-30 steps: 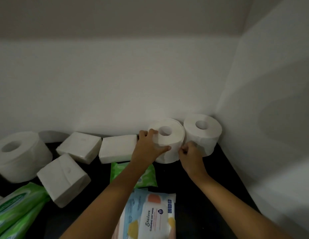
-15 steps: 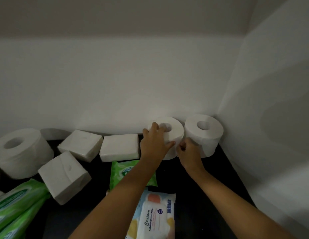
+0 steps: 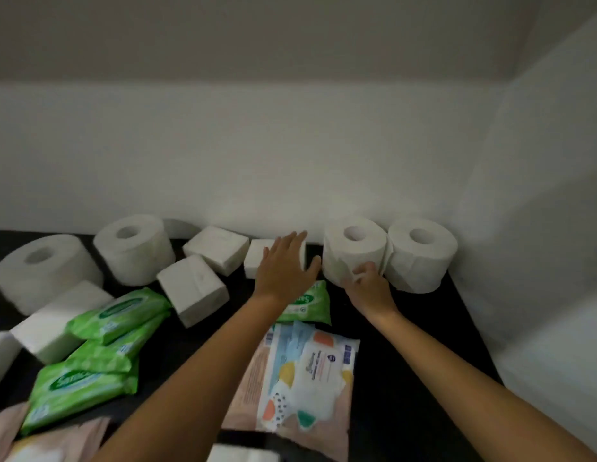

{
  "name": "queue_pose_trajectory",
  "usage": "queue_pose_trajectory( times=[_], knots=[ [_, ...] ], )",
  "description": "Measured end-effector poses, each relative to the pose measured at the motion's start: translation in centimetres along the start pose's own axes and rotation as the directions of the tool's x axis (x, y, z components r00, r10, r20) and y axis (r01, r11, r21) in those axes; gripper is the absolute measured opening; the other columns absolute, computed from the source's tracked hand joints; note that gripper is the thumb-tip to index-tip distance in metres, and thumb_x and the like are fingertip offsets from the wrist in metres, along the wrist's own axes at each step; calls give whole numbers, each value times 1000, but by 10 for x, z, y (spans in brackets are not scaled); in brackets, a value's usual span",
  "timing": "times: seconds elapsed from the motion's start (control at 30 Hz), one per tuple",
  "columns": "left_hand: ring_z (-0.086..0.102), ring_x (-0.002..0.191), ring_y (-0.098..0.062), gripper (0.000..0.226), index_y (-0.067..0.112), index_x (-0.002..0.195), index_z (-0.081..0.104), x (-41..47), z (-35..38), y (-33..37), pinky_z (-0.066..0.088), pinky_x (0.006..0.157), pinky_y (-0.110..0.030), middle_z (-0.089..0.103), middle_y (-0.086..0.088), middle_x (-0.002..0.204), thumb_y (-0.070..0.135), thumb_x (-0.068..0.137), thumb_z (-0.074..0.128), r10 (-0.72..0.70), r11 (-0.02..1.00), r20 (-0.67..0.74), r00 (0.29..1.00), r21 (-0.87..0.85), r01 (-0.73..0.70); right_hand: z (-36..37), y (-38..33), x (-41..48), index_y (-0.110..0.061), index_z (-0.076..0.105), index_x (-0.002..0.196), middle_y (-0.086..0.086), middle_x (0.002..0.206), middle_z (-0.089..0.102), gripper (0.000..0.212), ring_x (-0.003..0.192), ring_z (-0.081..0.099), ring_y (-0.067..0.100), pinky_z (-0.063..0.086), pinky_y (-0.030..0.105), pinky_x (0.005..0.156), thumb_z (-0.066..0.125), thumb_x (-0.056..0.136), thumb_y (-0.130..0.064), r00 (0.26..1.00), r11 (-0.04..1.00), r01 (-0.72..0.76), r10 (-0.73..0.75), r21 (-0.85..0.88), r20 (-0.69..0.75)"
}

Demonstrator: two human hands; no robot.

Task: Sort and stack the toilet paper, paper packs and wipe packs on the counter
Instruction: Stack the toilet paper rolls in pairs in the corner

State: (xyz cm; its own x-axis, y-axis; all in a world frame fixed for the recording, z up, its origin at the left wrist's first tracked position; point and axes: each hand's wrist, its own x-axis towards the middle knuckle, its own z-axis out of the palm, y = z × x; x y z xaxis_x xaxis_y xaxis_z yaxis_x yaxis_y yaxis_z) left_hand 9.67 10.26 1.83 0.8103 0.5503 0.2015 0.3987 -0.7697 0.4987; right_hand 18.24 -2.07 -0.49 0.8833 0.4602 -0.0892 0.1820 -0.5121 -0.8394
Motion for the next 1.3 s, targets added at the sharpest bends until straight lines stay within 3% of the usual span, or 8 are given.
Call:
queue_pose_trajectory(
  times=[0.5,0.63,0.7,0.83,0.9,1.07,1.17,1.3],
  knots=[
    [45,126,-33,57,15,142,34,-59,-163,-145,37,102,-37,41,-16,142,25,90,55,-342,939,-280,897,-67,337,119,-144,-46,-10,49,118,12,117,59,33,101,57,27,40,26,67,54,87,-22,941,980,195,-195,28,278],
    [43,129,-29,59,16,143,31,-43,-191,-195,34,105,-34,38,-14,144,27,91,54,-439,892,-213,873,-223,394,165,-177,-35,-12,47,115,11,106,59,33,100,57,25,45,36,85,57,86,-24,952,978,103,-149,180,267],
    [40,132,-28,60,14,144,30,-31,-196,-221,32,107,-34,39,-14,145,28,91,55,-495,835,-158,854,-356,419,186,-193,-27,-11,43,127,6,104,54,42,96,53,20,42,33,82,54,89,-25,953,965,58,-130,254,275],
    [37,135,-28,62,11,145,27,-7,-190,-262,29,110,-37,39,-12,147,32,92,52,-589,653,-32,808,-608,452,223,-214,-6,-13,31,142,11,135,48,51,115,50,25,35,26,88,45,95,-26,957,965,-6,-70,262,281],
    [37,134,-30,64,8,145,27,5,-180,-276,30,108,-37,38,-13,147,34,91,51,-612,627,-7,791,-613,480,244,-218,5,-12,29,144,11,145,40,54,130,41,27,33,27,95,45,95,-27,953,966,-56,-24,252,302],
    [40,130,-36,67,3,142,27,39,-162,-297,34,107,-43,38,-21,143,35,90,55,-664,553,54,745,-636,538,297,-220,32,-6,35,141,14,147,38,57,133,39,29,33,33,108,45,94,-36,923,958,-193,105,211,369],
    [37,132,-37,78,1,146,15,53,-156,-303,34,103,-40,33,-21,146,38,90,53,-711,449,142,688,-661,601,319,-217,40,-6,25,146,15,148,36,68,132,40,31,35,37,108,43,92,-43,909,940,-268,173,213,380],
    [45,123,-34,69,-3,140,28,55,-154,-304,40,91,-36,45,-19,134,28,87,60,-697,435,133,704,-703,562,337,-216,43,-9,32,144,13,139,47,66,124,47,29,39,33,99,44,89,-44,900,910,-313,193,272,391]
  ],
)
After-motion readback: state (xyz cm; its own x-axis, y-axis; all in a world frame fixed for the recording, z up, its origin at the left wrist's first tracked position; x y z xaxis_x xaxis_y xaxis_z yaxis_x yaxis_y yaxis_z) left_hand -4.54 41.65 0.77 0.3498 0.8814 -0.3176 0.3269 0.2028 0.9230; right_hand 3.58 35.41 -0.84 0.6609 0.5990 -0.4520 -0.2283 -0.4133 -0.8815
